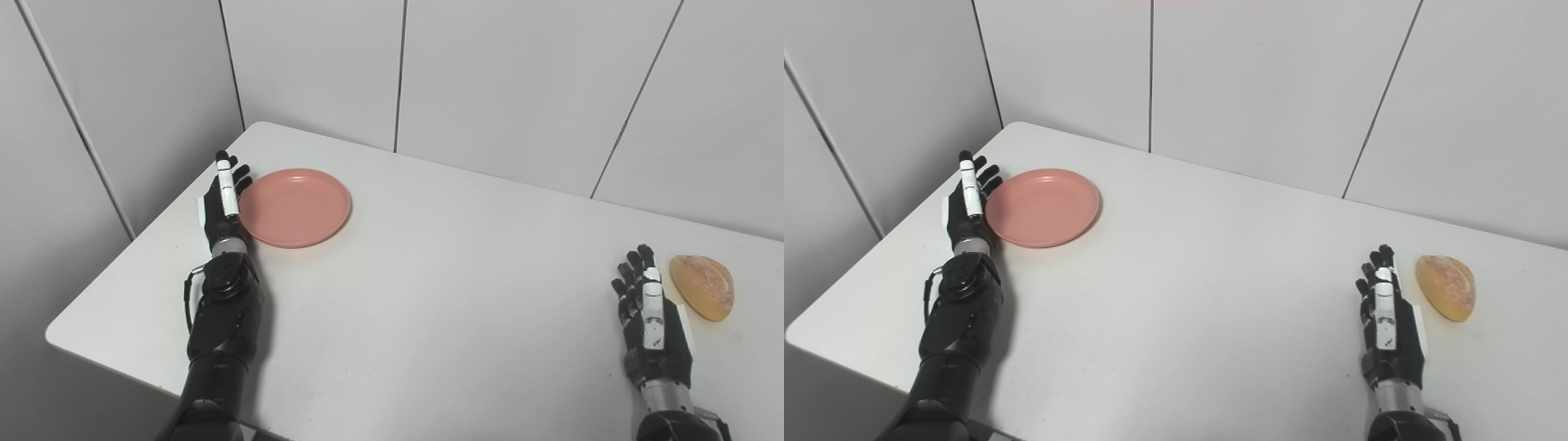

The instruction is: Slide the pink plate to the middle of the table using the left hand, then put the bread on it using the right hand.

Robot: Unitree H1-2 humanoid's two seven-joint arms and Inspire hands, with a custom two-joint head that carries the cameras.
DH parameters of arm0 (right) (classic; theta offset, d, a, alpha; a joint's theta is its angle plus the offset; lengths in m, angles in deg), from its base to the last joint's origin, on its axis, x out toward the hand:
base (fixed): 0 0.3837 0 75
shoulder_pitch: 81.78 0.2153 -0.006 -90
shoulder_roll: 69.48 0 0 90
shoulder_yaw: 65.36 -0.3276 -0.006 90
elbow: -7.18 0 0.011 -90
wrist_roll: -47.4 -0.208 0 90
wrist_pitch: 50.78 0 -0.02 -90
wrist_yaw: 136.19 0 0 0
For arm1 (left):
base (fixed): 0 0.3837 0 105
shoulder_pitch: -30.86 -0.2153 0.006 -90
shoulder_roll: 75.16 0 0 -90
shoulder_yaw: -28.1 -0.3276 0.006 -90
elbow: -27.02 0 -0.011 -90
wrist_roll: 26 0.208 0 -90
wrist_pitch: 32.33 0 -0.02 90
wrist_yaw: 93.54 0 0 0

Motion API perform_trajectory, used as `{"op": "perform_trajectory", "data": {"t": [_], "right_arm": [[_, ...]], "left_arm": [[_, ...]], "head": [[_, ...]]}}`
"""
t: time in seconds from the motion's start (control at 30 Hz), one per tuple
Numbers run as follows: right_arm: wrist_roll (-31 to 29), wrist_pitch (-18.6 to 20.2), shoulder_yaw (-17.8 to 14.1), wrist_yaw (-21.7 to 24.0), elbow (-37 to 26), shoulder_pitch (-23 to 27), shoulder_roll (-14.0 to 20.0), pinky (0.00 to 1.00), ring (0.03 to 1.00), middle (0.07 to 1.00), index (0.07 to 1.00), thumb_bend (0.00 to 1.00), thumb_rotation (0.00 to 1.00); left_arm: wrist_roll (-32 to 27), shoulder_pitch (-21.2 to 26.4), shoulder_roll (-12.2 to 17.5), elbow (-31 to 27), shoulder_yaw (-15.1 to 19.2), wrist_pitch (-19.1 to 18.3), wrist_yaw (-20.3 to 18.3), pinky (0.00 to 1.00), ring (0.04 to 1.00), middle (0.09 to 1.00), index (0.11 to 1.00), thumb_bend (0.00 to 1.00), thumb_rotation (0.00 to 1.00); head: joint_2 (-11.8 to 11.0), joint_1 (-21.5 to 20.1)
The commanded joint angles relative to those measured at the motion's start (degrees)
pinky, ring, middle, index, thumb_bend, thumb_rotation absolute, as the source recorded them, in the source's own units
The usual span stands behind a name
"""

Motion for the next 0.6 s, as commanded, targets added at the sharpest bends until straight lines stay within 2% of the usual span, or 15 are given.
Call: {"op": "perform_trajectory", "data": {"t": [0.0, 0.2, 0.43, 0.57], "right_arm": [[-0.4, 0.2, -0.3, 0.2, -1.5, 0.7, 0.3, 1.00, 1.000, 1.000, 1.000, 0.79, 0.91], [-0.5, -0.7, -0.6, 0.2, -1.2, 0.8, 0.2, 1.00, 1.000, 1.000, 1.000, 0.78, 0.90], [-0.7, -1.0, -0.9, 0.3, -1.5, 0.9, 0.1, 1.00, 1.000, 1.000, 1.000, 0.78, 0.90], [-0.4, -0.7, -0.8, 0.0, -1.6, 1.0, 0.0, 1.00, 1.000, 1.000, 1.000, 0.79, 0.90]], "left_arm": [[-1.2, 1.9, -0.5, -0.4, -0.6, 0.6, -1.3, 0.82, 0.828, 0.807, 0.808, 0.66, 1.00], [-4.2, 2.8, -1.9, -0.2, -0.6, 0.4, -2.9, 0.84, 0.836, 0.813, 0.818, 0.66, 1.00], [-3.7, 3.0, -2.9, -0.6, -2.7, -0.3, -3.1, 0.82, 0.820, 0.798, 0.804, 0.64, 1.00], [-2.9, 2.7, -3.5, -1.3, -5.3, -1.2, -4.3, 0.81, 0.813, 0.794, 0.801, 0.62, 1.00]], "head": [[0.0, 0.0], [0.2, 0.0], [0.5, -0.5], [0.6, -0.9]]}}
